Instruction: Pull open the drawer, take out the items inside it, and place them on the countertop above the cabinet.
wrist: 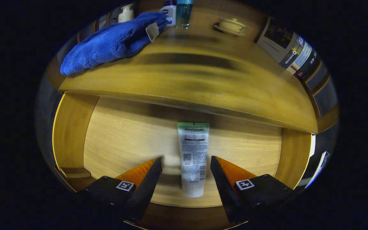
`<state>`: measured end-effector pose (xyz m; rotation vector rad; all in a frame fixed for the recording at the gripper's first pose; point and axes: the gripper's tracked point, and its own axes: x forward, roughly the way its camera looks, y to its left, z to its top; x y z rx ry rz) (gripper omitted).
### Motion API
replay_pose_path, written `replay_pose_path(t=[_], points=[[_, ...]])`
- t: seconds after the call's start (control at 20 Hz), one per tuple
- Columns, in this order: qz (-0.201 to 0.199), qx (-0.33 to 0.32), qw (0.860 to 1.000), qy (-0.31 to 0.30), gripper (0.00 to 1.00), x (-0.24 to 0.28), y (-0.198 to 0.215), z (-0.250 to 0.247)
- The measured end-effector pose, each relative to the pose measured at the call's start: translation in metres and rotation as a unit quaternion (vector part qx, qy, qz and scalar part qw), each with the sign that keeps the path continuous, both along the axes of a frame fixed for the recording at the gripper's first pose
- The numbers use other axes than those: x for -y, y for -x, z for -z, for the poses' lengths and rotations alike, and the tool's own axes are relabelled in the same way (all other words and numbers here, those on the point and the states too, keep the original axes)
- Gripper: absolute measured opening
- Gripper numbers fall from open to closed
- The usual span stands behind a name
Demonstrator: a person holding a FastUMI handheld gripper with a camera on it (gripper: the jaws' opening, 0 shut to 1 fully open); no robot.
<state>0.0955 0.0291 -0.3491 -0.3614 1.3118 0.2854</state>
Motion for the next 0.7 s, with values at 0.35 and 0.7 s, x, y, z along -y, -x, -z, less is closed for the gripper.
replay_pose_path(t=[0.35,0.7], points=[[0.006,-0.020,1.000,0.016,0.82,0.002,-0.012,0.003],[-0.015,-0.021,0.999,0.031,0.51,-0.002,-0.004,-0.003]])
